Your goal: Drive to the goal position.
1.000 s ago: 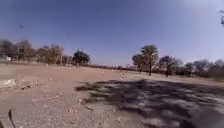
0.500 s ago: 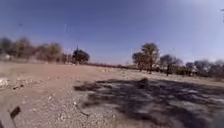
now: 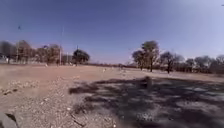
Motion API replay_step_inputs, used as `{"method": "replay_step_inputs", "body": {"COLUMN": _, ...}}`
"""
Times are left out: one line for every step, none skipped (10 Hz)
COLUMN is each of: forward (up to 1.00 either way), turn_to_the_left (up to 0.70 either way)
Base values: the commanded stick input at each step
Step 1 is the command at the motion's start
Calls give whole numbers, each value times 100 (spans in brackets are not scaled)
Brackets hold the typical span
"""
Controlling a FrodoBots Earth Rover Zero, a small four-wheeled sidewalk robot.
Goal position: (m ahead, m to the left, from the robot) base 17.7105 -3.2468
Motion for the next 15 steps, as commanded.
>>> {"method": "replay_step_inputs", "body": {"forward": 50, "turn_to_the_left": 0}}
{"method": "replay_step_inputs", "body": {"forward": 50, "turn_to_the_left": 0}}
{"method": "replay_step_inputs", "body": {"forward": 50, "turn_to_the_left": 0}}
{"method": "replay_step_inputs", "body": {"forward": 50, "turn_to_the_left": 0}}
{"method": "replay_step_inputs", "body": {"forward": 50, "turn_to_the_left": 0}}
{"method": "replay_step_inputs", "body": {"forward": 50, "turn_to_the_left": 0}}
{"method": "replay_step_inputs", "body": {"forward": 50, "turn_to_the_left": 0}}
{"method": "replay_step_inputs", "body": {"forward": 50, "turn_to_the_left": 0}}
{"method": "replay_step_inputs", "body": {"forward": 50, "turn_to_the_left": 0}}
{"method": "replay_step_inputs", "body": {"forward": 50, "turn_to_the_left": 0}}
{"method": "replay_step_inputs", "body": {"forward": 50, "turn_to_the_left": 0}}
{"method": "replay_step_inputs", "body": {"forward": 50, "turn_to_the_left": 0}}
{"method": "replay_step_inputs", "body": {"forward": 50, "turn_to_the_left": 0}}
{"method": "replay_step_inputs", "body": {"forward": 50, "turn_to_the_left": 0}}
{"method": "replay_step_inputs", "body": {"forward": 50, "turn_to_the_left": 0}}
